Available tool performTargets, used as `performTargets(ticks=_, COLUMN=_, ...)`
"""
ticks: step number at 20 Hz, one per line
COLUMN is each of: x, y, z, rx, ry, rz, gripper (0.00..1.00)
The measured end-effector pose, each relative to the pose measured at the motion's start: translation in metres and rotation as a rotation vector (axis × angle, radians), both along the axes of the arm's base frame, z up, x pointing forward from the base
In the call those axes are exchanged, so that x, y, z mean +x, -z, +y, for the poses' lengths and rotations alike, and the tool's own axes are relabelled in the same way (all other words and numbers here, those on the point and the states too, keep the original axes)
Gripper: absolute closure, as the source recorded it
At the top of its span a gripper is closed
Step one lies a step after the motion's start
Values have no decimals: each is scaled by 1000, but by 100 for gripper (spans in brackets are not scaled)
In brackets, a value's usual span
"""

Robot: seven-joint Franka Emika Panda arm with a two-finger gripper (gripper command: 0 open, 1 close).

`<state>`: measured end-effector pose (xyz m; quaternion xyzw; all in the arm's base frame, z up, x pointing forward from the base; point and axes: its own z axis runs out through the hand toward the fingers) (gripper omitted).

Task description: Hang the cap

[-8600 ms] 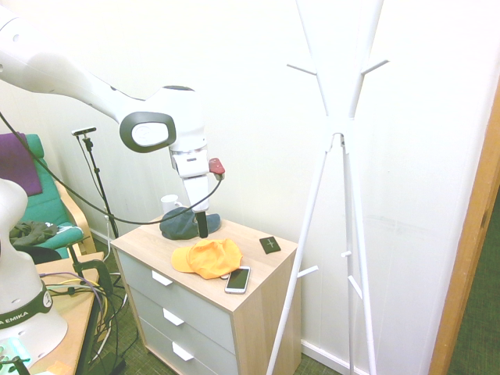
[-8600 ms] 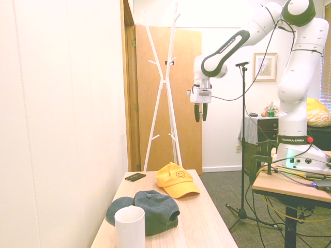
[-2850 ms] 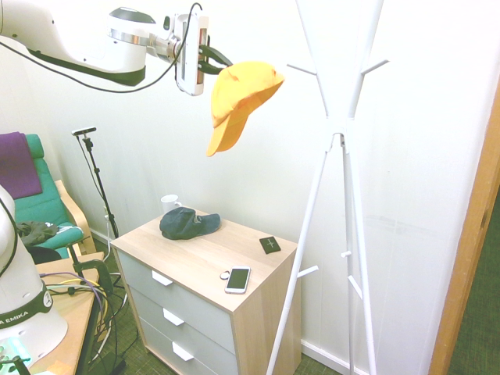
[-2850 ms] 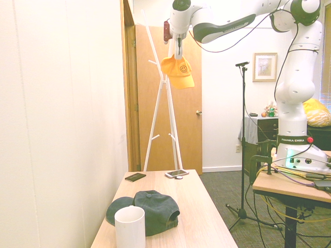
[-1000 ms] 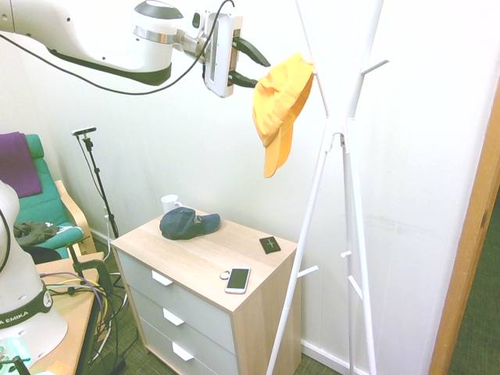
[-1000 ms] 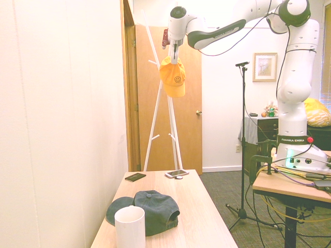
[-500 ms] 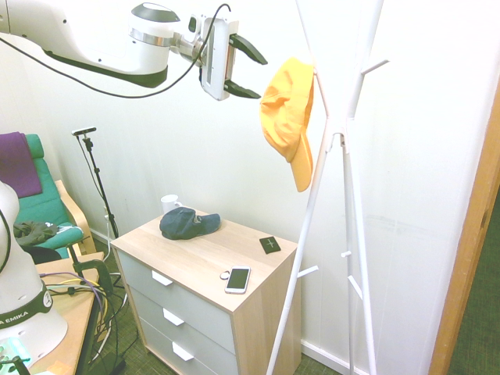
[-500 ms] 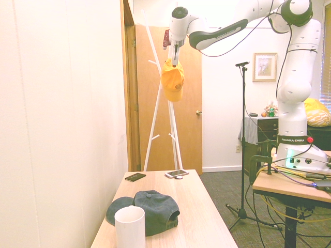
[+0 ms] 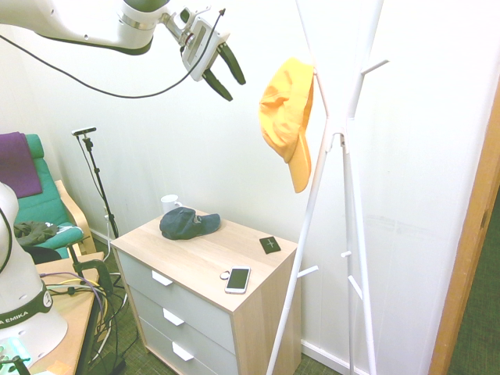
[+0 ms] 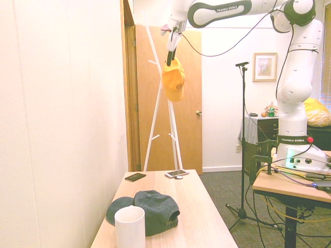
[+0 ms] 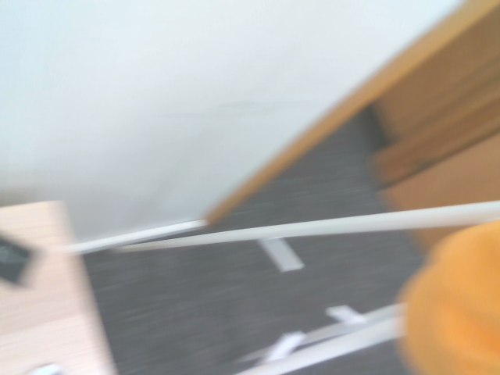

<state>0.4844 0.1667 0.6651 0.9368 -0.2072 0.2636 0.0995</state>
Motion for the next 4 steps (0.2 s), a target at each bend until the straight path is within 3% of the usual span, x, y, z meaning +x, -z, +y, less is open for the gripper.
performTargets(ticks=4, x=1, y=8, z=-7, rx=217, ry=-26, rz=123, gripper=0)
